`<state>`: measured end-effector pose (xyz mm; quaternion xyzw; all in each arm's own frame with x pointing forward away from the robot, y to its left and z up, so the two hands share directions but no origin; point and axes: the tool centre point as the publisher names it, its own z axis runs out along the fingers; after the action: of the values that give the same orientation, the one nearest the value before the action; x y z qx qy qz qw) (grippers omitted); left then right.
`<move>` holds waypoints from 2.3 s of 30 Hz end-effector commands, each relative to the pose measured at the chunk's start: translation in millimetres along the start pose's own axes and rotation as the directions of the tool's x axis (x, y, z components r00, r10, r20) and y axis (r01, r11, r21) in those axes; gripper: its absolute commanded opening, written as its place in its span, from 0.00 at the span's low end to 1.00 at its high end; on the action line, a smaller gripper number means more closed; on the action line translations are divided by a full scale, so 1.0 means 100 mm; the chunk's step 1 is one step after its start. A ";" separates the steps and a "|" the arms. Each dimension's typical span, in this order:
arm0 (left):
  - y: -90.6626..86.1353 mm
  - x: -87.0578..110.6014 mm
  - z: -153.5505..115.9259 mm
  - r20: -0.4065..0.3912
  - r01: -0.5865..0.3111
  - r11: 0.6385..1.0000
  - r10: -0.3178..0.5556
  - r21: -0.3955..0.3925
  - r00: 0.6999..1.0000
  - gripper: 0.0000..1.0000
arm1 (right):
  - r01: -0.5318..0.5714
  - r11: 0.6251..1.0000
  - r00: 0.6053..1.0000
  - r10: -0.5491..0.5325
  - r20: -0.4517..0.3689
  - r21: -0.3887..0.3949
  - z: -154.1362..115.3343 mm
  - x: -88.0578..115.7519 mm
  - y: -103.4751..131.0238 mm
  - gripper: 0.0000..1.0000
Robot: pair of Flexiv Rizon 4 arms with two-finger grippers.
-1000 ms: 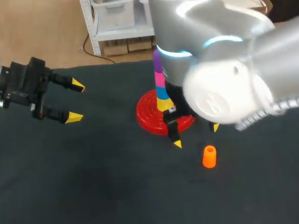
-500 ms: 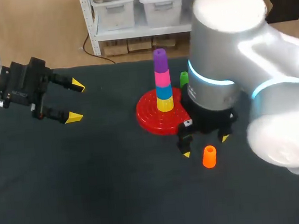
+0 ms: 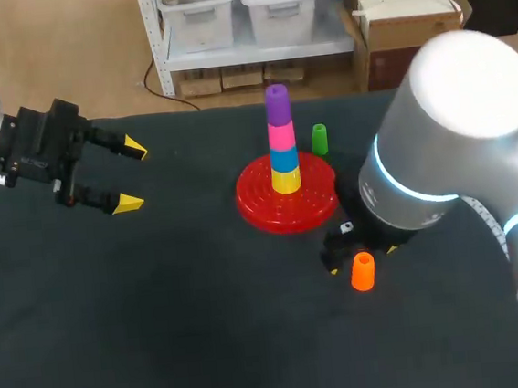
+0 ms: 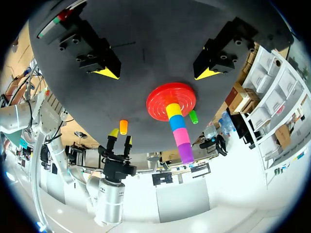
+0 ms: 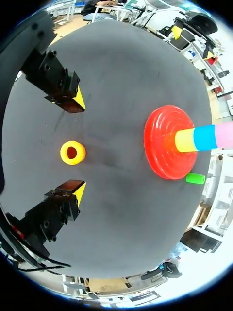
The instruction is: Pick up and stack the cylinders on the red base in this order: pink,purple,orange,green
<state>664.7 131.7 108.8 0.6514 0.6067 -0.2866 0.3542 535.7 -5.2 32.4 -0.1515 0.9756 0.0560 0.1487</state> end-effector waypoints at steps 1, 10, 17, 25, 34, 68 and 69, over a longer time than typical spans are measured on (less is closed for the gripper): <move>-0.01 0.00 0.00 -0.001 0.000 1.000 0.000 -0.004 1.000 1.00 | 0.001 1.000 0.997 0.000 0.077 -0.007 0.02 0.04 -0.02 0.84; -0.01 0.00 0.00 -0.001 0.000 1.000 0.000 -0.004 1.000 1.00 | -0.003 1.000 1.000 0.002 -0.013 -0.011 0.01 0.12 -0.01 0.84; -0.01 0.00 0.00 -0.001 0.000 1.000 0.000 -0.004 1.000 1.00 | -0.006 1.000 0.998 0.006 -0.057 -0.006 -0.04 0.12 -0.03 0.82; -0.01 0.00 0.00 -0.001 0.000 1.000 0.000 -0.004 1.000 1.00 | 0.008 1.000 0.993 -0.009 -0.114 -0.010 -0.08 0.10 -0.07 0.75; -0.01 0.00 0.00 -0.001 0.000 1.000 0.000 -0.004 1.000 1.00 | 0.022 1.000 0.987 -0.025 -0.156 -0.022 -0.05 0.09 -0.04 0.62; -0.01 0.00 0.00 -0.001 0.000 1.000 0.000 -0.004 1.000 1.00 | 0.040 0.999 0.985 -0.035 -0.167 0.029 -0.29 -0.07 -0.14 0.00; -0.01 0.00 0.00 -0.001 0.000 1.000 0.000 -0.004 1.000 1.00 | 0.051 0.998 0.986 -0.043 -0.160 0.046 -0.38 -0.15 -0.20 0.00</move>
<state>664.7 131.7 108.8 0.6514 0.6067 -0.2866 0.3542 544.2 -13.6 45.7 -0.1767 0.9818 0.0288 0.0636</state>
